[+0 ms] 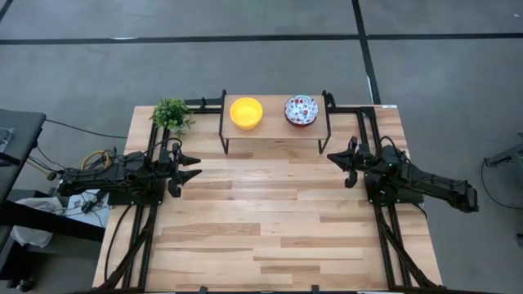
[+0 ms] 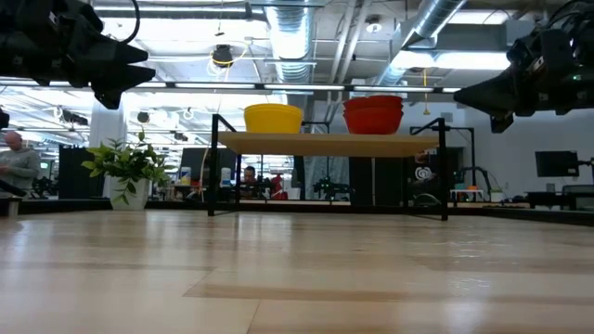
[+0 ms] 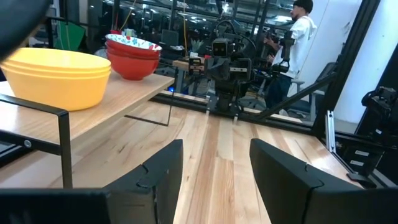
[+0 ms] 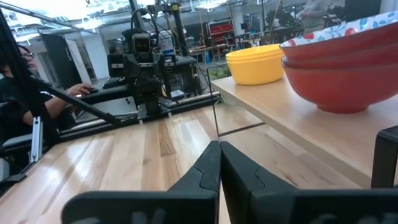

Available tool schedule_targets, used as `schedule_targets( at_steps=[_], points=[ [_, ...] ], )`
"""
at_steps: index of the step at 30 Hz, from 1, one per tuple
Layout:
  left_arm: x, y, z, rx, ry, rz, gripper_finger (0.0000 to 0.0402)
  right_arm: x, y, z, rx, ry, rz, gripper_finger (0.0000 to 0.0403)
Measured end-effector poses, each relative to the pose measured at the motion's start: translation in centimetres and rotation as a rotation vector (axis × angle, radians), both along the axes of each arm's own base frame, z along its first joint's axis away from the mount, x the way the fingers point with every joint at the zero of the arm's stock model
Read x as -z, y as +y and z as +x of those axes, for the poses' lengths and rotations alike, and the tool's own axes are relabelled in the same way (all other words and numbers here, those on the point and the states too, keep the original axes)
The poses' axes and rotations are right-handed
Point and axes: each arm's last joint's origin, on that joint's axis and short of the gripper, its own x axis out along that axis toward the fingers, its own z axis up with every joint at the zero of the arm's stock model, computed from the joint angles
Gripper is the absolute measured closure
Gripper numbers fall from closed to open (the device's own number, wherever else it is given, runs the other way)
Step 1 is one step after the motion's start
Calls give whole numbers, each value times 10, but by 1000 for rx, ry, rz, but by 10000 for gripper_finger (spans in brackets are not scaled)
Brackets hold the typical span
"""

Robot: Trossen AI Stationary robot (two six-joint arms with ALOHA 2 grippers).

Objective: Pick & Place Mini bowls
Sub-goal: Return to Home Position

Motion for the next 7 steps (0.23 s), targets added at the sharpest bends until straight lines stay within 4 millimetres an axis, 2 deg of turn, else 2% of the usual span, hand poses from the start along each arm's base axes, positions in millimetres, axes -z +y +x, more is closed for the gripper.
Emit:
schedule_targets(
  at_steps=[7],
  points=[
    [0, 0, 0, 0, -3, -3, 215, 0, 0, 0, -4, 3, 1, 403]
  ],
)
